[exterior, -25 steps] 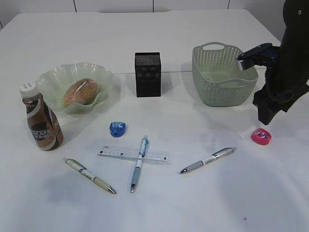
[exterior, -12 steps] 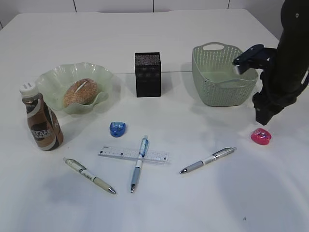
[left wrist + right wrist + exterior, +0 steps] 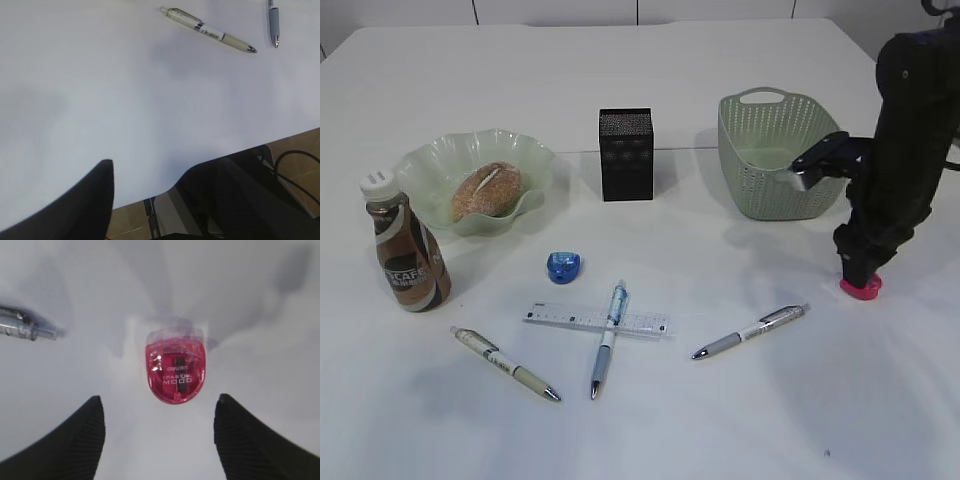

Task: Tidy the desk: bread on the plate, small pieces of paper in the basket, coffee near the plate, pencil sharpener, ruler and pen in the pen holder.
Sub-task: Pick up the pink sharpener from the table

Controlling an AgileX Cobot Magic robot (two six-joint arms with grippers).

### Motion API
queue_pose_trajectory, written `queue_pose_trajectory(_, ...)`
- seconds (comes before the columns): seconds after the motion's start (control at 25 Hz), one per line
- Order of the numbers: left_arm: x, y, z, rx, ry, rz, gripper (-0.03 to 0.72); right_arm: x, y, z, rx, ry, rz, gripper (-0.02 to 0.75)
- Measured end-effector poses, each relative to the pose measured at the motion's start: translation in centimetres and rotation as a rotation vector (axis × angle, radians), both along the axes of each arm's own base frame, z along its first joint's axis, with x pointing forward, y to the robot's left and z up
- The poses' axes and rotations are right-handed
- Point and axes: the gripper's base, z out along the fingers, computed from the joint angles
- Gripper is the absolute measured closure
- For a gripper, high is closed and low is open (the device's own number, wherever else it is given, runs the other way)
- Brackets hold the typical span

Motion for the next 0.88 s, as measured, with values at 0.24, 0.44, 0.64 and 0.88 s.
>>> queue_pose_trajectory(0.24,0.0,0.0,0.0,0.000,0.000,0.000,0.242,0.3,0.0,-1.8,-0.002,0.031,0.006,0.204)
queue_pose_trajectory(0.44,0.0,0.0,0.0,0.000,0.000,0.000,0.251,0.5,-0.1,-1.9,-0.003,0.019,0.007,0.206)
queue_pose_trajectory(0.64,0.0,0.0,0.0,0.000,0.000,0.001,0.252,0.6,-1.0,-1.9,-0.002,0.015,-0.015,0.206)
queue_pose_trajectory(0.88,0.0,0.0,0.0,0.000,0.000,0.001,0.259,0.6,-2.0,-1.9,0.014,0.016,-0.049,0.206)
